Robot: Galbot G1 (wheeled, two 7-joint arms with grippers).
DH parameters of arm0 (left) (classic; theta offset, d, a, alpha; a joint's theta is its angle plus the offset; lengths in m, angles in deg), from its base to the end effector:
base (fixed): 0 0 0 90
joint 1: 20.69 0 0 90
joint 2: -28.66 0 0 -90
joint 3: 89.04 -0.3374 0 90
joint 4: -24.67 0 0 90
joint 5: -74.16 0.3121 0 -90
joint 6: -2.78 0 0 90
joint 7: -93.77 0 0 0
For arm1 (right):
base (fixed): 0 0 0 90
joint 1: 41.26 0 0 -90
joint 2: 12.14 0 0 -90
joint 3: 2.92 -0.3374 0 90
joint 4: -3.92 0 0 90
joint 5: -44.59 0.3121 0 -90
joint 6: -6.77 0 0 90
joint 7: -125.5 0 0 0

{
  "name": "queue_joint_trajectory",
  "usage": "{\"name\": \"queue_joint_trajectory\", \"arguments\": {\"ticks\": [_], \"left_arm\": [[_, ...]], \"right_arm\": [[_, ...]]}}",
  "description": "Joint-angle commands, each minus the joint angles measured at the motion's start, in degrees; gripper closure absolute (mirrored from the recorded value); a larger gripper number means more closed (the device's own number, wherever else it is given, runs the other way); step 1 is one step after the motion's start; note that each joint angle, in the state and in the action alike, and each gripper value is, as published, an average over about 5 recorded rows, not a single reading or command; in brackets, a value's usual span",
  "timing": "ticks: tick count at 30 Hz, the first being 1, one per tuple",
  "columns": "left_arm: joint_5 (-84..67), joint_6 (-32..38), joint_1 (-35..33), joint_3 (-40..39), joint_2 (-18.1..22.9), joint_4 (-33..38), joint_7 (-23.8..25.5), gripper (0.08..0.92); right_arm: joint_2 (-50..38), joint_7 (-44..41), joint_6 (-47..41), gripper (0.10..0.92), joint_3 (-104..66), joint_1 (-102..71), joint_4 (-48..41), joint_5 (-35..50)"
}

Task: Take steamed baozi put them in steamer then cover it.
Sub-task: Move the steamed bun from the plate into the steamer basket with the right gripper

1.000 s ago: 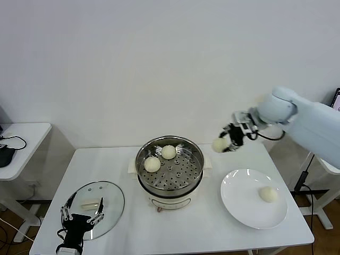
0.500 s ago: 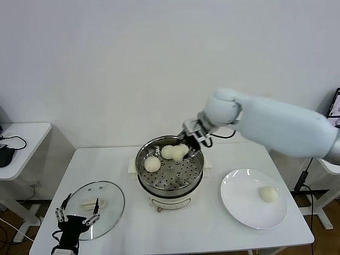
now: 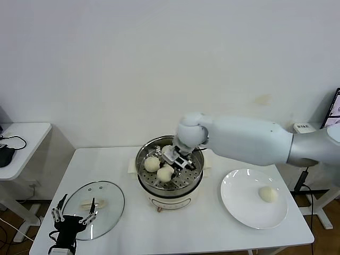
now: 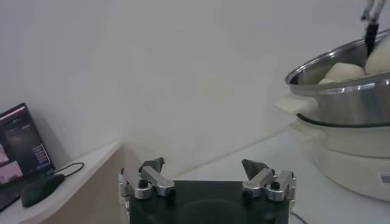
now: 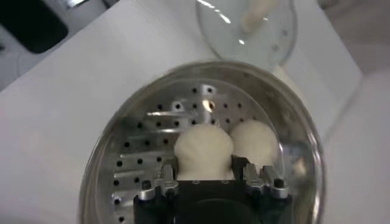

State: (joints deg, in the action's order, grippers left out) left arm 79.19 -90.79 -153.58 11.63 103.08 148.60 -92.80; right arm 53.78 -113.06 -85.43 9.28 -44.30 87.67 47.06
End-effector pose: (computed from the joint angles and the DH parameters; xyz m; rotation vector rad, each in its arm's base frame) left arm 0.0882 0.0900 -0.2789 0.1427 -2.9055 -0.6316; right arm 0.4587 0.1253 -0.0900 1.9518 -0.9214 2.0234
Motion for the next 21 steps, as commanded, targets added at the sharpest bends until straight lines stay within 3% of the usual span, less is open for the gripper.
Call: {"name": "queue_joint_trajectory", "arguments": {"ticks": [1,10,16,21], "left_arm": [[0.01,0.05,0.08,0.02,0.05,-0.16,-0.04,0.177],[-0.05,0.19,-0.04,0.0,0.09,-0.17,-0.09,0.177],[-0.06,0.3,-0.15,-0.12,0.13,-0.06,-0.13,0.177],[-0.09,0.33,-0.17,0.03,-0.11,0.17,-0.09,0.177]], "right_arm": [[2.65,-0.23,5.09,0.468,1.56,-1.07,-1.27,-5.88],[2.19,-0.46,6.3,0.446,1.37,-1.3,-1.24,-6.52],[1.62,-0.62,6.15,0.371,1.31,-0.41,-0.49,-5.47],[-0.18,-0.64,5.67,0.25,0.73,1.37,1.32,-3.35]]}}
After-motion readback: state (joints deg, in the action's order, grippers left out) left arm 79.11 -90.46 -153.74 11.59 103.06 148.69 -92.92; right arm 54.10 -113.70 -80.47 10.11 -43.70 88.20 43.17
